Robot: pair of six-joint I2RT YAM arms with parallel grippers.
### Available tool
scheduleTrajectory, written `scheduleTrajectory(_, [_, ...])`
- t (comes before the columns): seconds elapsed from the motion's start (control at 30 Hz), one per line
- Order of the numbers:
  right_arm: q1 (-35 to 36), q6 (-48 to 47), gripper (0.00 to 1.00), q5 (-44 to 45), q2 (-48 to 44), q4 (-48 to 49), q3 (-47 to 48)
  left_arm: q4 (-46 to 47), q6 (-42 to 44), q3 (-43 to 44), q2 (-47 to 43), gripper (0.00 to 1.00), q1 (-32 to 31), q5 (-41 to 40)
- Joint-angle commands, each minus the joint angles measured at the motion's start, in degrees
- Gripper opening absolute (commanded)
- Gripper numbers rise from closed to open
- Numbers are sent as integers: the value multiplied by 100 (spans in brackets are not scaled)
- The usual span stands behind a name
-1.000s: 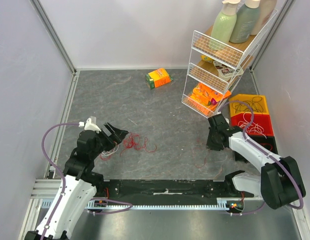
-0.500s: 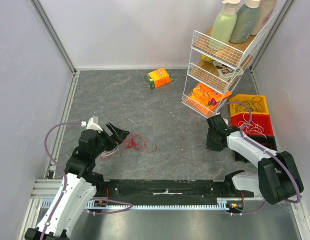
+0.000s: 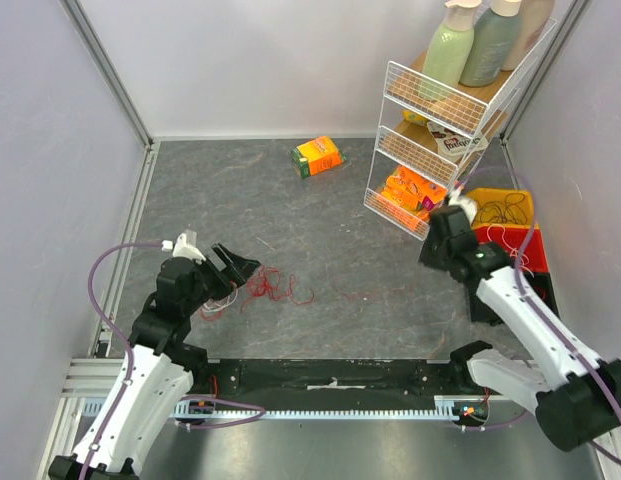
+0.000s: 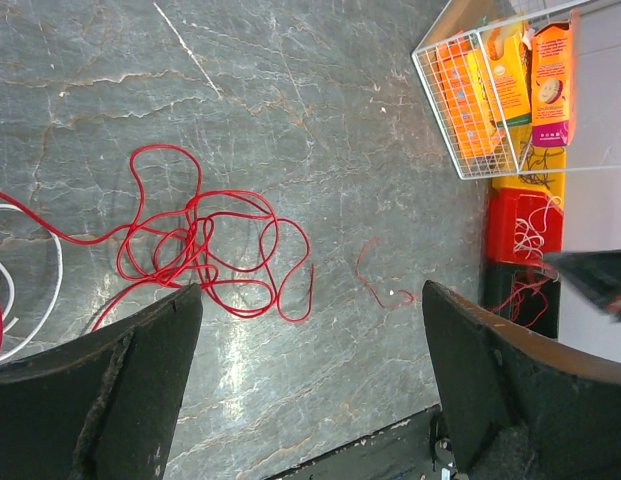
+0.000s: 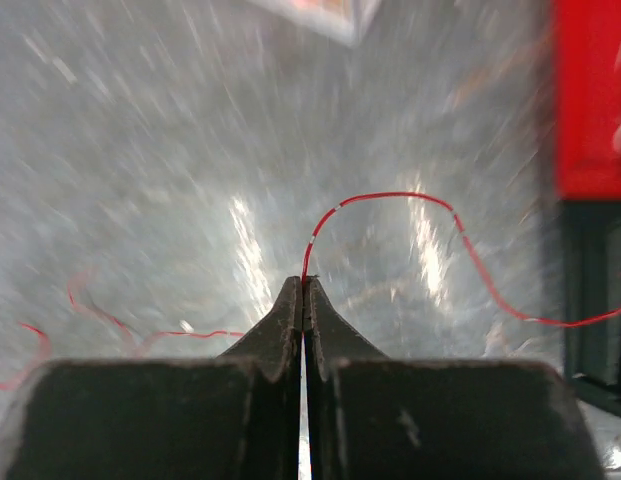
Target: Untangle the cables
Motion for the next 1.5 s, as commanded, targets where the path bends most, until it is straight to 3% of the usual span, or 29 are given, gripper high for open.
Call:
scheduleTrajectory(0.0, [-106, -191, 0, 1817, -404, -798, 1322, 61, 287, 328, 136, 96, 26, 177])
scheduleTrajectory(0.23, [-861, -156, 0, 3391, -211, -1186, 2326, -106, 331, 504, 75, 96, 26, 301])
scheduleTrajectory(0.43, [-1573, -401, 0, 3780, -325, -1054, 2914, -282, 384, 697, 83, 96, 26, 415])
scheduleTrajectory(0.73, [-1899, -1472, 0, 5044, -228, -546, 4093, -273, 156, 785, 83, 96, 26, 713])
scheduleTrajectory(0.93, [-1899, -2343, 0, 6187, -290, 219, 3813, -343, 33, 820, 30, 95, 17, 881])
scheduleTrajectory(1.13, [-1899, -2801, 0, 6488, -579, 1483, 2444, -387, 15, 855, 13, 95, 35, 951])
scheduleTrajectory(1.33, [-1899, -1986, 0, 6277, -589, 1355, 1651, -493, 41, 908, -22, 95, 26, 969])
scheduleTrajectory(1.47, [-1908, -921, 0, 5435, -606, 660, 1300, -563, 77, 943, -66, 95, 26, 925])
